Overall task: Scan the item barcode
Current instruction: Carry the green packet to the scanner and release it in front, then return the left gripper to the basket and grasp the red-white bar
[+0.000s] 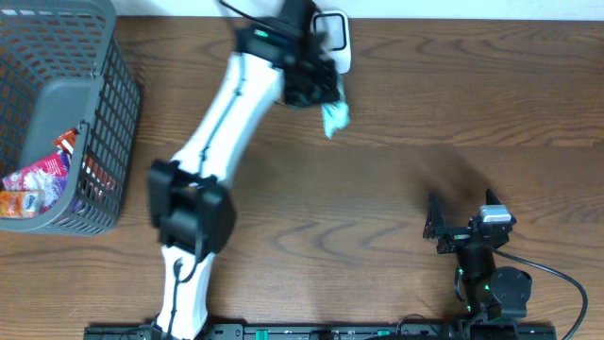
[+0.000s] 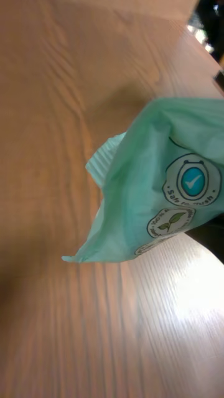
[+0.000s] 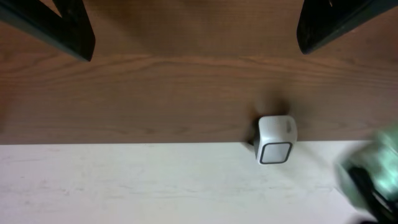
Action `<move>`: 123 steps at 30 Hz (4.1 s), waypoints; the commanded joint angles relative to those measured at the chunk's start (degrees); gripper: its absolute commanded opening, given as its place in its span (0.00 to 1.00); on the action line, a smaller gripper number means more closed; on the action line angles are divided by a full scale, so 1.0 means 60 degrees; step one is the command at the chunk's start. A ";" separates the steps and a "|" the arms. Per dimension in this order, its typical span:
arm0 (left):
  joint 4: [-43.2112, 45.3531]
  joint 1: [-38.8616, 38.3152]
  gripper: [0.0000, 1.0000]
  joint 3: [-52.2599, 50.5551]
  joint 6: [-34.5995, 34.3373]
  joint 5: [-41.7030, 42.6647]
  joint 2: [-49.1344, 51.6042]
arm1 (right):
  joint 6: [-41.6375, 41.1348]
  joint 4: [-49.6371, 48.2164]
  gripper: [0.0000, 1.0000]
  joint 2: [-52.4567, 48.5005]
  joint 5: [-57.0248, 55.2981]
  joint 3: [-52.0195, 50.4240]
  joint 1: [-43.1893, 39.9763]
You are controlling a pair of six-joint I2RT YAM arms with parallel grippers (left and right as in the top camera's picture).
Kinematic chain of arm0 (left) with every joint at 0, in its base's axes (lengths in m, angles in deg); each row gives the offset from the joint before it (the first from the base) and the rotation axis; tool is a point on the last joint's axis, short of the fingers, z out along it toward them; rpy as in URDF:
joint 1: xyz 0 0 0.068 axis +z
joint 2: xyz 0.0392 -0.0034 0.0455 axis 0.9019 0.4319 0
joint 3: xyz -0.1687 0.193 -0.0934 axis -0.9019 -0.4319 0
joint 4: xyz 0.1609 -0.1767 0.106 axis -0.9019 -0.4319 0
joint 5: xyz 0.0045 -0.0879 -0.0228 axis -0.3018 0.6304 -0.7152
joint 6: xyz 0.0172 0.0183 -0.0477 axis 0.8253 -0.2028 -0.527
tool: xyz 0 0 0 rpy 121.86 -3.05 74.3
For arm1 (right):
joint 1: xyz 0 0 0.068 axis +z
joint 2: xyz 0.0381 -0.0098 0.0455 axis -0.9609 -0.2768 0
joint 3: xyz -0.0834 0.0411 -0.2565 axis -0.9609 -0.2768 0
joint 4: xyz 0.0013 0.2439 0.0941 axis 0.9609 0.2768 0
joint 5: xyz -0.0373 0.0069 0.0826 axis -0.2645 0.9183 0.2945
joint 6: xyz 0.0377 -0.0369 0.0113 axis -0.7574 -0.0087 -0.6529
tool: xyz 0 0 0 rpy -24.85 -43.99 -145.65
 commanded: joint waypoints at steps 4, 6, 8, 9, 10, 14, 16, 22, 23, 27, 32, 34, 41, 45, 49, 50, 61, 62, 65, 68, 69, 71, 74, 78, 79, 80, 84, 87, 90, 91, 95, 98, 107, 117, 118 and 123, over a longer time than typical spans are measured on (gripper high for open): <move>0.0812 -0.0929 0.08 -0.0015 0.0193 -0.0084 0.1071 | 0.0142 0.0029 0.99 0.0033 0.0022 -0.0022 -0.0076; 0.1198 -0.1129 0.08 -0.0015 0.0189 -0.0117 0.1297 | 0.0142 0.0029 0.99 0.0033 0.0022 -0.0022 -0.0076; 0.1410 -0.1231 0.24 -0.0015 0.0189 -0.0193 0.1344 | 0.0142 0.0029 0.99 0.0033 0.0022 -0.0022 -0.0076; 0.1475 -0.1264 0.45 -0.0015 0.0193 -0.0284 0.1344 | 0.0142 0.0029 0.99 0.0033 0.0022 -0.0022 -0.0076; 0.1530 -0.1286 0.66 -0.0015 0.0193 -0.0342 0.1344 | 0.0142 0.0029 0.99 0.0033 0.0022 -0.0022 -0.0076; 0.1585 -0.1253 0.84 -0.0011 0.0193 -0.0328 0.1341 | 0.0142 0.0029 0.99 0.0033 0.0022 -0.0022 -0.0076; 0.1537 -0.1166 0.85 -0.0011 0.0193 -0.0226 0.1300 | 0.0142 0.0029 0.99 0.0033 0.0022 -0.0022 -0.0076; 0.1450 -0.0605 0.85 0.0117 0.0189 0.0215 0.0685 | 0.0142 0.0029 0.99 0.0033 0.0022 -0.0022 -0.0076; 0.1446 -0.0441 0.85 0.0120 0.0189 0.0222 0.0452 | 0.0142 0.0029 0.99 0.0033 0.0022 -0.0022 -0.0076; 0.1319 0.0280 0.85 0.0117 0.0197 0.0255 -0.0699 | 0.0142 0.0029 0.99 0.0033 0.0022 -0.0022 -0.0076; 0.1300 0.1519 0.85 0.0117 0.0605 0.0240 -0.2528 | 0.0142 0.0029 0.99 0.0033 0.0022 -0.0022 -0.0076; 0.1300 0.2025 0.85 0.0117 0.1140 0.0171 -0.3078 | 0.0142 0.0029 0.99 0.0033 0.0022 -0.0022 -0.0076; 0.0998 0.4200 0.85 0.0117 0.1515 -0.3246 -0.4266 | 0.0142 0.0029 0.99 0.0033 0.0022 -0.0022 -0.0076; 0.0699 0.5708 0.85 0.0113 0.1512 -0.4299 -0.4284 | 0.0142 0.0029 0.99 0.0033 0.0022 -0.0022 -0.0076; 0.0229 0.7173 0.86 0.0113 0.1512 -0.4299 -0.4149 | 0.0142 0.0029 0.99 0.0033 0.0022 -0.0022 -0.0076; 0.0084 0.7515 0.85 0.0113 0.1512 -0.4295 -0.4095 | 0.0142 0.0029 0.99 0.0033 0.0022 -0.0022 -0.0076; -0.0069 0.9530 0.72 -0.1647 0.1508 -0.4299 -0.3829 | 0.0142 0.0029 0.99 0.0033 0.0022 -0.0022 -0.0076; 0.0036 0.9555 0.72 -0.1938 0.1504 -0.4299 -0.3814 | 0.0142 0.0029 0.99 0.0033 0.0022 -0.0022 -0.0076; 0.0423 0.9562 0.72 -0.2820 0.1508 -0.4302 -0.3734 | 0.0142 0.0029 0.99 0.0029 0.0025 -0.0022 -0.0076; 0.0663 0.9562 0.72 -0.3428 0.1508 -0.4422 -0.3544 | 0.0142 0.0029 0.99 0.0033 0.0022 -0.0022 -0.0076; 0.0685 0.9562 0.72 -0.3585 0.1512 -0.4605 -0.3450 | 0.0142 0.0029 0.99 0.0029 0.0022 -0.0022 -0.0076; 0.0688 0.9562 0.72 -0.3803 0.1512 -0.5013 -0.3220 | 0.0142 0.0029 0.99 0.0033 0.0022 -0.0022 -0.0076; 0.0699 0.9562 0.72 -0.4007 0.1515 -0.5227 -0.2758 | 0.0142 0.0029 0.99 0.0033 0.0025 -0.0022 -0.0076; 0.0572 0.9562 0.72 -0.4007 0.1515 -0.5227 -0.2120 | 0.0142 0.0029 0.99 0.0033 0.0025 -0.0022 -0.0076; 0.0539 0.9562 0.72 -0.4007 0.1515 -0.5227 -0.1985 | 0.0142 0.0029 0.99 0.0029 0.0022 -0.0022 -0.0076; 0.0495 0.9562 0.72 -0.4007 0.1515 -0.5227 -0.1814 | 0.0142 0.0029 0.99 0.0029 0.0022 -0.0022 -0.0076; 0.0306 0.9562 0.72 -0.4007 0.1512 -0.5224 -0.1260 | 0.0142 0.0029 0.99 0.0033 0.0022 -0.0022 -0.0076; 0.0197 0.9562 0.69 -0.4014 0.1512 -0.5220 -0.0871 | 0.0142 0.0029 0.99 0.0033 0.0022 -0.0022 -0.0076; 0.0142 0.9559 0.66 -0.4018 0.1512 -0.5173 -0.0528 | 0.0142 0.0029 0.99 0.0033 0.0022 -0.0022 -0.0076; 0.0146 0.9559 0.65 -0.4025 0.1512 -0.5111 -0.0433 | 0.0142 0.0029 0.99 0.0029 0.0022 -0.0022 -0.0076; 0.0182 0.9562 0.65 -0.4036 0.1512 -0.4860 -0.0204 | 0.0142 0.0029 0.99 0.0033 0.0022 -0.0022 -0.0076; 0.0226 0.9562 0.65 -0.4040 0.1512 -0.4856 -0.0193 | 0.0142 0.0029 0.99 0.0033 0.0022 -0.0022 -0.0076; 0.0160 0.9570 0.59 -0.3563 0.1501 -0.4860 -0.0321 | 0.0142 0.0029 0.99 0.0029 0.0022 -0.0022 -0.0076; 0.0441 0.9559 0.60 -0.3289 0.0903 -0.4051 -0.1512 | 0.0142 0.0029 0.99 0.0033 0.0022 -0.0022 -0.0076; 0.0437 0.9548 0.60 -0.3297 0.0903 -0.3931 -0.1515 | 0.0142 0.0029 0.99 0.0033 0.0022 -0.0022 -0.0076; 0.0477 0.9446 0.60 -0.3534 0.0936 -0.3931 -0.1461 | 0.0142 0.0029 0.99 0.0033 0.0022 -0.0022 -0.0076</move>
